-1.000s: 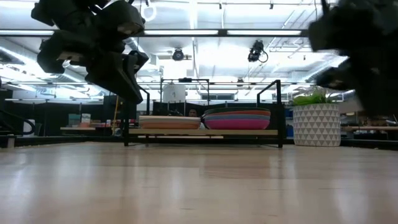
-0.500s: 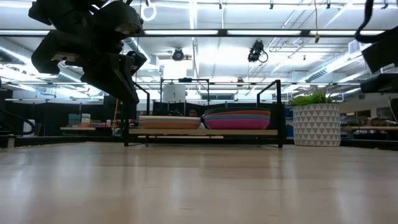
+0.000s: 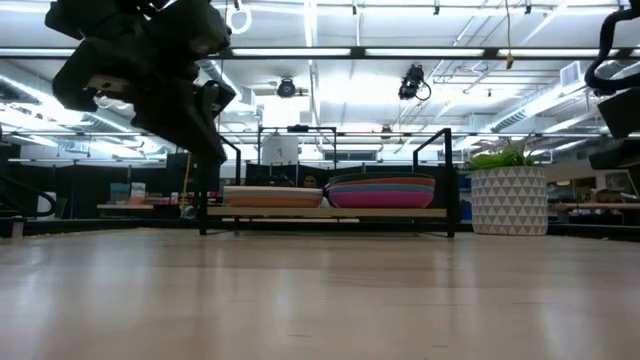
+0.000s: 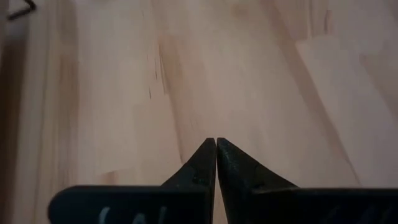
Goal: Place and stack plates onto a shelf
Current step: Stack the light brown plate on top of the light orange plate on the shelf
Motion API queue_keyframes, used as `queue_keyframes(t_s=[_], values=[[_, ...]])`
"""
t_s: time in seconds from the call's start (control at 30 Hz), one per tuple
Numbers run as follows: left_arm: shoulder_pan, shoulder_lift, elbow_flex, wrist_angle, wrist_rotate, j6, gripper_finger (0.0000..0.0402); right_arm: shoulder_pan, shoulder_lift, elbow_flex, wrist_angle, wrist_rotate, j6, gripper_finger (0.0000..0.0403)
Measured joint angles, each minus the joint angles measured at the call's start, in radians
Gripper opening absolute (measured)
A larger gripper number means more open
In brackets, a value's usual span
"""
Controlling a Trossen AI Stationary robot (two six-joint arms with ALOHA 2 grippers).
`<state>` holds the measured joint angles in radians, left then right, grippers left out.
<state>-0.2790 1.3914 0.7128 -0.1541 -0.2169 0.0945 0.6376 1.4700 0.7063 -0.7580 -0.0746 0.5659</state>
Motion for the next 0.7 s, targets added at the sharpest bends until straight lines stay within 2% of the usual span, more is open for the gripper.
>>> queue_keyframes(t_s=[0.1,0.37,0.5,0.7], values=[[0.0,0.004,0.0,0.062,0.0,0.031,0.002,-0.025,0.0,0.001,0.015,-0.002,-0.002,0.0014],[-0.007,0.005,0.001,0.233,0.0,0.336,0.0033,-0.177,-0.002,0.002,0.004,0.04,0.053,0.002],[-0.007,0.04,0.001,0.323,-0.001,0.478,0.0069,-0.273,-0.002,0.001,0.046,-0.03,-0.023,0.0011],[-0.018,0.181,0.001,0.47,-0.001,0.76,0.013,-0.443,-0.002,0.0,0.214,-0.187,-0.068,0.0013]])
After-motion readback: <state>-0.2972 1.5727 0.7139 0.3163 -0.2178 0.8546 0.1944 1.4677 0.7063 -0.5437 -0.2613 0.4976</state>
